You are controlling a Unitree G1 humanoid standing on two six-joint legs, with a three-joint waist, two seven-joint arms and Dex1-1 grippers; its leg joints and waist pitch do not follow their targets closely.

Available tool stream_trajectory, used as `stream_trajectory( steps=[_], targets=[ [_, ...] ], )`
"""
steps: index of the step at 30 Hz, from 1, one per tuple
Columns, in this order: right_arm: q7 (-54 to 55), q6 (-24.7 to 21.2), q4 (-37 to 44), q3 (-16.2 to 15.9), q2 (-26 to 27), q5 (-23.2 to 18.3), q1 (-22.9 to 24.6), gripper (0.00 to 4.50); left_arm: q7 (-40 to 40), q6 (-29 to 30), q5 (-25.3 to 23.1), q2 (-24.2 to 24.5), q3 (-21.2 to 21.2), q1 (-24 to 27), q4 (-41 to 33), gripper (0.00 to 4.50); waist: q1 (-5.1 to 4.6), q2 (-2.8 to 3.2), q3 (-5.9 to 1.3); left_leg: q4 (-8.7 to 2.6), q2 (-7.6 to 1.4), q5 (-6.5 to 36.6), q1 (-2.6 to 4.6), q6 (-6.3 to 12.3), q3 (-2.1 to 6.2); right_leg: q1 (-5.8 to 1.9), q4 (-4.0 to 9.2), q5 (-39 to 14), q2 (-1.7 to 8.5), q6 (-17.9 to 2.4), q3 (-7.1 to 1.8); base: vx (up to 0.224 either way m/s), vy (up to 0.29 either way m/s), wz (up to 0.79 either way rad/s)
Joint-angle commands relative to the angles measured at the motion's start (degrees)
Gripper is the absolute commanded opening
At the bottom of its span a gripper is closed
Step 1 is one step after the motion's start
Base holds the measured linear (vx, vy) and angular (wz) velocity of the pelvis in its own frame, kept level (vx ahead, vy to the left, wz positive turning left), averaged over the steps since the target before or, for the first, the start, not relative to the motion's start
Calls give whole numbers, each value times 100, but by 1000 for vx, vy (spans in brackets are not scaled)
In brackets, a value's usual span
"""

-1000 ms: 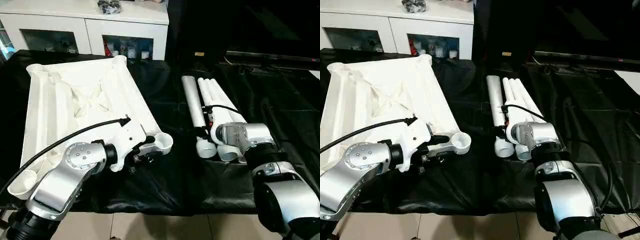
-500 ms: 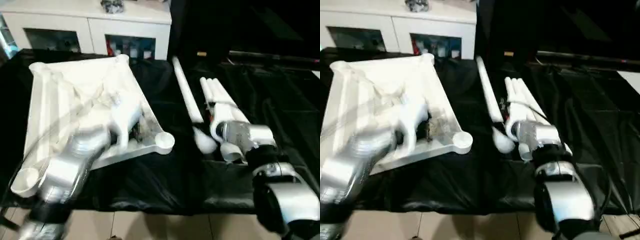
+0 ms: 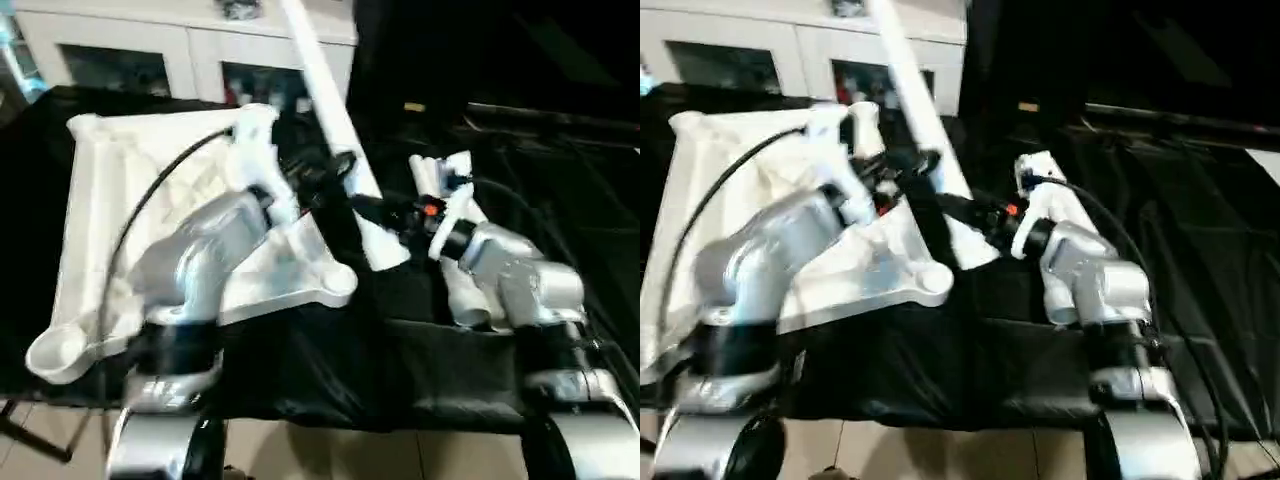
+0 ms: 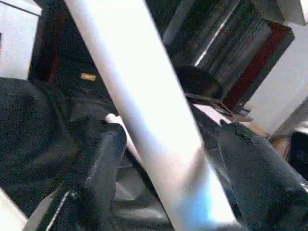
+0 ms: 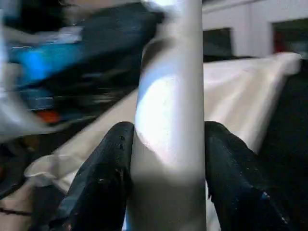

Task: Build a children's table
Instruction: Pick table leg

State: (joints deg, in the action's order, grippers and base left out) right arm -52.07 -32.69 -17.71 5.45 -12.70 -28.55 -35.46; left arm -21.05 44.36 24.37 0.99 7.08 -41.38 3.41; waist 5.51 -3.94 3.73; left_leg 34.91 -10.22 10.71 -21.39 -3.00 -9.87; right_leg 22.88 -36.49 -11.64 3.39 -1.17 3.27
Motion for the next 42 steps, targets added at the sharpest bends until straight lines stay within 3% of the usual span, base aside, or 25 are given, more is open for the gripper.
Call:
stream_trajectory(
  steps=[1, 3, 4, 5, 8, 10, 12, 13, 15, 17, 18, 19, 29, 30, 39, 42],
  targets=[
    [-133, -66, 333, -50, -65, -121, 88, 188, 27, -28, 48, -110, -70, -135, 208, 383, 21, 8, -426, -364, -285, 381, 66, 307, 75, -341, 437, -370, 478, -1222, -289, 0, 0, 0],
    [-178, -97, 484, -153, -76, -75, 187, 188, 99, -26, 167, -206, -5, -199, 266, 396, 22, 4, -422, -370, -287, 400, 63, 275, 77, -340, 441, -379, 481, -1239, -283, 0, 0, 0],
    [-194, -101, 524, -195, -83, -55, 219, 188, 123, -16, 227, -248, 38, -218, 262, 396, 16, 36, -427, -369, -289, 427, 62, 239, 83, -347, 448, -371, 485, -1248, -286, 0, 0, 0],
    [-194, -101, 524, -195, -83, -55, 219, 188, 123, -16, 227, -248, 38, -218, 262, 419, 16, 25, -432, -366, -287, 417, 57, 229, 86, -356, 437, -339, 486, -1254, -285, 0, 0, 0],
    [-92, -115, 624, -254, -95, -19, 312, 188, 310, 114, 382, -369, 281, -270, 223, 423, 15, 19, -425, -370, -288, 445, 57, 207, 86, -353, 438, -351, 488, -1295, -281, 0, 0, 0],
    [-72, -132, 669, -275, -98, -18, 339, 188, 347, 115, 390, -377, 312, -273, 230, 386, 15, 17, -420, -372, -287, 457, 55, 212, 92, -353, 446, -403, 486, -1260, -279, 0, 0, 0],
    [-38, -184, 737, -311, -83, -35, 372, 188, 403, 127, 498, -417, 397, -261, 197, 391, 17, 5, -411, -374, -284, 472, 53, 212, 88, -355, 465, -525, 495, -1210, -280, 0, 0, 0],
    [-23, -198, 747, -318, -71, -42, 377, 188, 405, 137, 551, -431, 422, -246, 160, 383, 10, -35, -420, -368, -282, 445, 52, 217, 84, -357, 457, -496, 490, -1210, -279, 0, 0, 0],
    [8, -219, 736, -316, -44, -60, 376, 188, 366, 147, 591, -426, 412, -200, 89, 342, 11, -12, -416, -370, -284, 418, 55, 235, 87, -343, 456, -501, 485, -1209, -278, 0, 0, 0],
    [21, -229, 719, -312, -30, -78, 373, 188, 340, 153, 606, -420, 406, -160, 61, 341, 11, -7, -418, -371, -288, 397, 54, 248, 88, -344, 452, -466, 487, -1208, -277, 0, 0, 0],
    [24, -229, 714, -313, -28, -83, 372, 188, 340, 159, 625, -416, 408, -146, 54, 341, 14, -35, -416, -372, -288, 370, 46, 261, 89, -352, 445, -457, 496, -1209, -275, 0, 0, 0],
    [16, -240, 709, -307, -26, -101, 372, 188, 329, 163, 636, -411, 406, -134, 50, 317, 16, -23, -418, -373, -292, 359, 50, 264, 90, -348, 444, -449, 497, -1213, -275, 0, 0, 0],
    [-21, -332, 758, -239, -88, -246, 395, 187, 306, 274, 829, -369, 458, -38, -19, 245, 32, 0, -428, -365, -299, 248, 52, 284, 89, -355, 420, -167, 501, -1298, -265, 0, 0, 0],
    [-18, -338, 763, -232, -92, -251, 397, 187, 327, 269, 815, -370, 455, -29, -26, 221, 37, 10, -428, -365, -305, 260, 58, 276, 86, -349, 427, -169, 505, -1305, -266, 0, 0, 0],
    [83, -273, 778, -286, -151, -171, 430, 186, 524, 251, 569, -257, 214, -47, -153, 197, 45, -7, -430, -370, -312, 257, 53, 229, 91, -359, 420, -167, 505, -1251, -261, 0, 0, 0],
    [182, -341, 687, -339, -162, -107, 385, 256, 762, 246, 275, -176, 13, -75, -223, 195, 43, -18, -432, -368, -315, 185, 53, 238, 92, -355, 407, -116, 499, -1223, -259, 0, 0, 0]
  ],
)
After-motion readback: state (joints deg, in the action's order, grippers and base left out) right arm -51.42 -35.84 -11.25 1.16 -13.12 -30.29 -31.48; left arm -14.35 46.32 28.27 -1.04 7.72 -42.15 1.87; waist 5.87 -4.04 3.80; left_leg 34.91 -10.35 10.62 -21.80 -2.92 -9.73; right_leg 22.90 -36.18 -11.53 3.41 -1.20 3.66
